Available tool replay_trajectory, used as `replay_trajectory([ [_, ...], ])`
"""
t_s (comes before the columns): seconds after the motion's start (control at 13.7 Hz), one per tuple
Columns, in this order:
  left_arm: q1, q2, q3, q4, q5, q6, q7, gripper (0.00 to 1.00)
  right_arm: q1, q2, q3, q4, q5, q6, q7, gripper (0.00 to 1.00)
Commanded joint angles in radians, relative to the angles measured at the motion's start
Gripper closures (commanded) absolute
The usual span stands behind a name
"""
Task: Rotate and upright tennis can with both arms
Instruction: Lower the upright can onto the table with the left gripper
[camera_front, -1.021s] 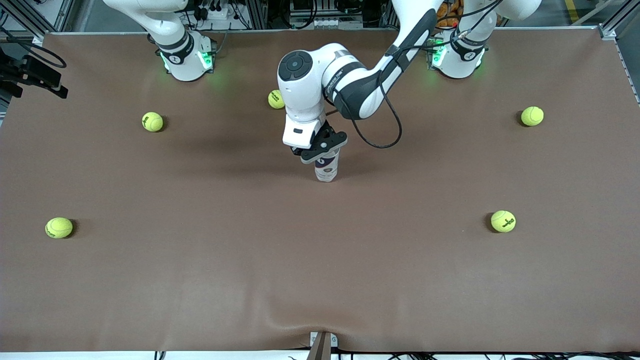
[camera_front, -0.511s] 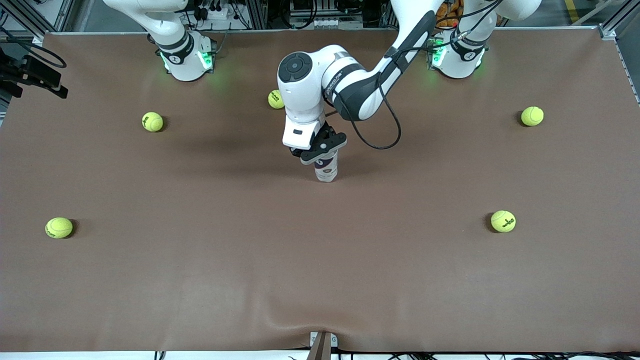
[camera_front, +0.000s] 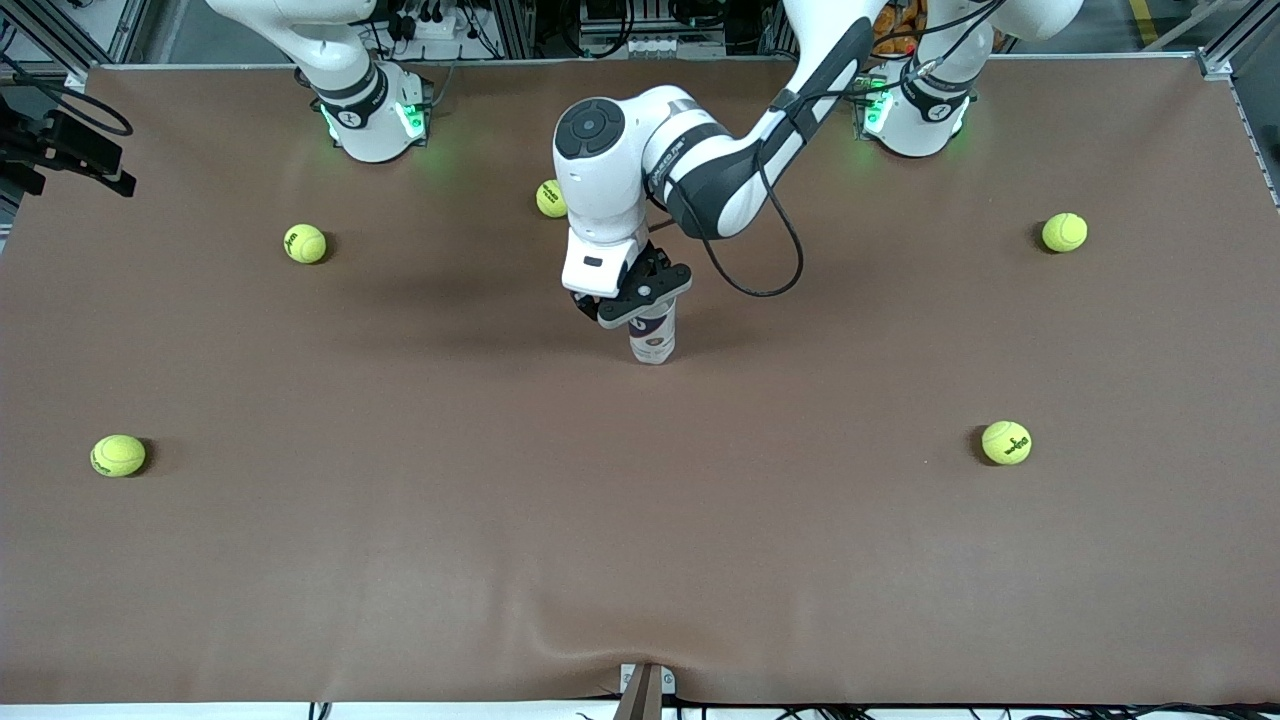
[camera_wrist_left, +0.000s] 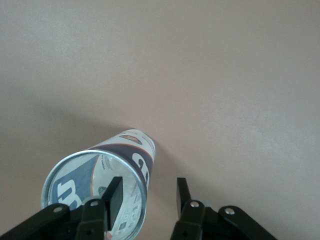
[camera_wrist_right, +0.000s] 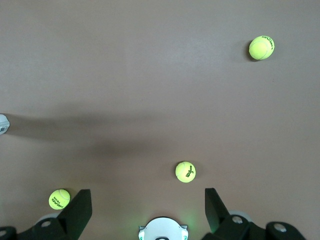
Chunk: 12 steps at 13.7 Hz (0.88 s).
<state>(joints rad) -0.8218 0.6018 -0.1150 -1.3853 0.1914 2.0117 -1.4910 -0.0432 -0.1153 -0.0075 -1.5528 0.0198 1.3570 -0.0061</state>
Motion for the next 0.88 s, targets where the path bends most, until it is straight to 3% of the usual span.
replay_trajectory([
  [0.0,0.007,-0.039,0.0,0.002,-0.018,-0.016,-0.005,0.39,-0.007,-0.023,0.004,-0.012,-0.011,0.004,0.003,0.0],
  [0.22,0.038,-0.085,-0.002,0.002,-0.07,-0.034,0.053,0.16,-0.007,-0.023,0.004,-0.012,-0.011,0.004,0.003,0.0],
  [0.29,0.044,-0.089,0.001,0.002,-0.084,-0.059,0.072,0.15,-0.007,-0.023,0.004,-0.012,-0.011,0.004,0.003,0.0],
  [0.44,0.072,-0.106,0.0,0.002,-0.089,-0.093,0.118,0.0,-0.007,-0.021,0.004,-0.012,-0.011,0.005,0.003,0.0],
  [0.8,0.173,-0.194,0.003,0.002,-0.092,-0.14,0.339,0.0,-0.007,-0.02,0.004,-0.012,-0.011,0.008,0.003,0.0],
])
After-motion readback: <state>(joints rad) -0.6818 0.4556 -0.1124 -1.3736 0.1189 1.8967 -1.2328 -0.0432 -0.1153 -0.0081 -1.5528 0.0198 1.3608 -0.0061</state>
